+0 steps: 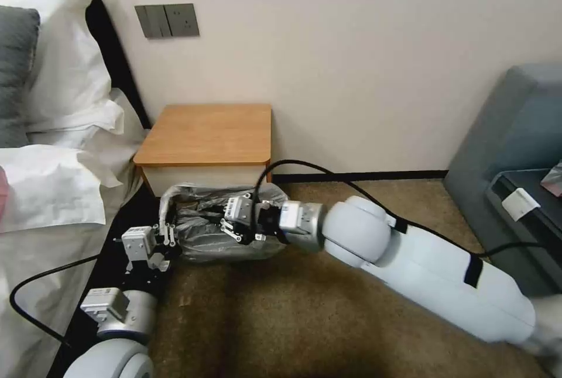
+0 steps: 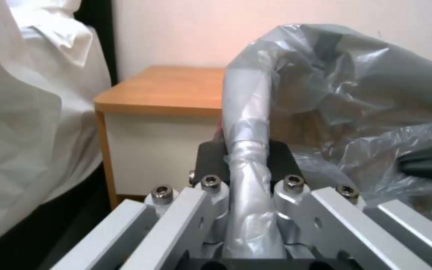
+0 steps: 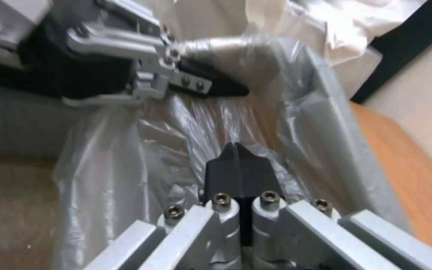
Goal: Pick up the garbage bag from the table and place it over the trash can.
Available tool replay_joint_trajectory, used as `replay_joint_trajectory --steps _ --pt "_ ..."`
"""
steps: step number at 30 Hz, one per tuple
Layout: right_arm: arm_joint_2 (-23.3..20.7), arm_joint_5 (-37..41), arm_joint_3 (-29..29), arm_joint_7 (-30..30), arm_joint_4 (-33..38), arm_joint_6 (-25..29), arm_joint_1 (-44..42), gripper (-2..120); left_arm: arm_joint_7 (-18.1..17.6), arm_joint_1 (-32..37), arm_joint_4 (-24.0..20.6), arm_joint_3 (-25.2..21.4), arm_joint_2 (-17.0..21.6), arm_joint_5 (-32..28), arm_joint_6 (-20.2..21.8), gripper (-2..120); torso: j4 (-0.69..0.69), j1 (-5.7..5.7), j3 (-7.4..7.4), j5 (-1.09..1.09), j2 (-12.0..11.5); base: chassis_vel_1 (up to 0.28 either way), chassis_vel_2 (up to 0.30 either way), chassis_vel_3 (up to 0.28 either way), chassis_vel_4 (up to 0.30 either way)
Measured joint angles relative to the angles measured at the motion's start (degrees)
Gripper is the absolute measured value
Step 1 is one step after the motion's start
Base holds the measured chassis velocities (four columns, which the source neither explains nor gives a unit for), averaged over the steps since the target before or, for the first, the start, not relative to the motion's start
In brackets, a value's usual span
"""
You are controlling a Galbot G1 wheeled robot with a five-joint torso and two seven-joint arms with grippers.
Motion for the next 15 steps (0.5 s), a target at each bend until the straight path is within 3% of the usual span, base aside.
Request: replay_joint_trajectory --steps 15 --pt "4.9 0.1 -2.4 5.5 -8.8 -1.9 -1.2 0 0.1 1.0 -1.8 0.6 -0.7 -1.2 -1.3 7 0.0 0.0 0.0 0.01 0.0 0.0 0.0 0.0 0.0"
